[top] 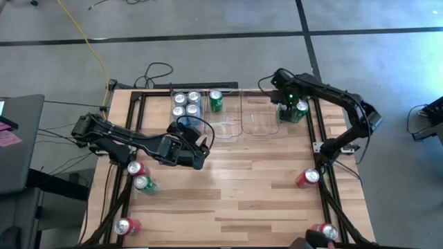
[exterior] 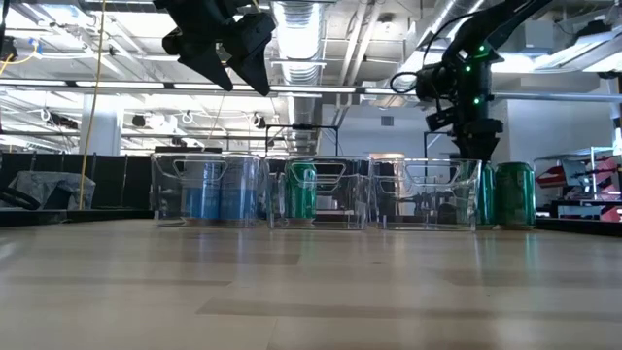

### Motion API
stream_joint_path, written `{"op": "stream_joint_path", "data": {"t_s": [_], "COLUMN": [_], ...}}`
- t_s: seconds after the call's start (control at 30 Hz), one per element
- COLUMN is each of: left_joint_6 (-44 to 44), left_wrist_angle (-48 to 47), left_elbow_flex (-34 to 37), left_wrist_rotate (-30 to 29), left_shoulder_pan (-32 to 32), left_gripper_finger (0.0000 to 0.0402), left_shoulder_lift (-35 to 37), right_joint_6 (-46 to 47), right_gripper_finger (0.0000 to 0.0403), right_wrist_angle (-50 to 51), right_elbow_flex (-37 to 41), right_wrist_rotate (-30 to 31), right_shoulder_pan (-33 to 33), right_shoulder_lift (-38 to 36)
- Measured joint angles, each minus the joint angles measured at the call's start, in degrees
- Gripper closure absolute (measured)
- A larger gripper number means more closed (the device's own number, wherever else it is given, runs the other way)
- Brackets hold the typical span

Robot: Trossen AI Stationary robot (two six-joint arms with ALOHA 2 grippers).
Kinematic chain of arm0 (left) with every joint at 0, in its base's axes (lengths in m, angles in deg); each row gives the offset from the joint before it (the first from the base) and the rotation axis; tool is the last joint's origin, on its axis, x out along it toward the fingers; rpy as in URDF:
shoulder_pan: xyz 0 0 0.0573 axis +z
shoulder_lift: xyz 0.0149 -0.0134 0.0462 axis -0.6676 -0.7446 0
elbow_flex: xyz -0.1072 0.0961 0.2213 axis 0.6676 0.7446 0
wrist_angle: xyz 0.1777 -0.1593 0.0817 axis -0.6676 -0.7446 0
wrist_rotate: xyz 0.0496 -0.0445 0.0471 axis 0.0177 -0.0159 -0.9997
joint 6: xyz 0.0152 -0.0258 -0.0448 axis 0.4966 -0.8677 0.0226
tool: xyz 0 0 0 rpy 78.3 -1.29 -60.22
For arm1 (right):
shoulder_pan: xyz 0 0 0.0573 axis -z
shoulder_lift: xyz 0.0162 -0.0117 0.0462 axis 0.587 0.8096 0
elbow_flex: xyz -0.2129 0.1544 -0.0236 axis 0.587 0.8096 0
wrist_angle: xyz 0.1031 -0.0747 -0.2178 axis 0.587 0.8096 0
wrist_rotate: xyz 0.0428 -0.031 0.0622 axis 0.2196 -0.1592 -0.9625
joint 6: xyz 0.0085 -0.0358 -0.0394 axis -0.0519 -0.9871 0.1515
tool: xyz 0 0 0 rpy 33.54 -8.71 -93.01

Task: Sort soda cans
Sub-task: Put the green soda can into the middle transparent bin

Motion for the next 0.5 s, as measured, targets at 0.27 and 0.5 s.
{"op": "stream_joint_path", "data": {"t_s": [0.27,0.5], "left_joint_6": [0.0,0.0], "left_wrist_angle": [-0.23,-0.22], "left_elbow_flex": [0.0,0.0], "left_wrist_rotate": [-0.02,-0.02], "left_shoulder_pan": [0.0,0.0], "left_gripper_finger": [0.001,0.001], "left_shoulder_lift": [0.0,0.0], "right_joint_6": [2.79,3.61], "right_gripper_finger": [0.0055,0.012], "right_wrist_angle": [0.16,0.71], "right_elbow_flex": [-0.07,0.02], "right_wrist_rotate": [-0.29,-0.41], "right_shoulder_pan": [0.0,0.0], "right_shoulder_lift": [1.73,0.47]}}
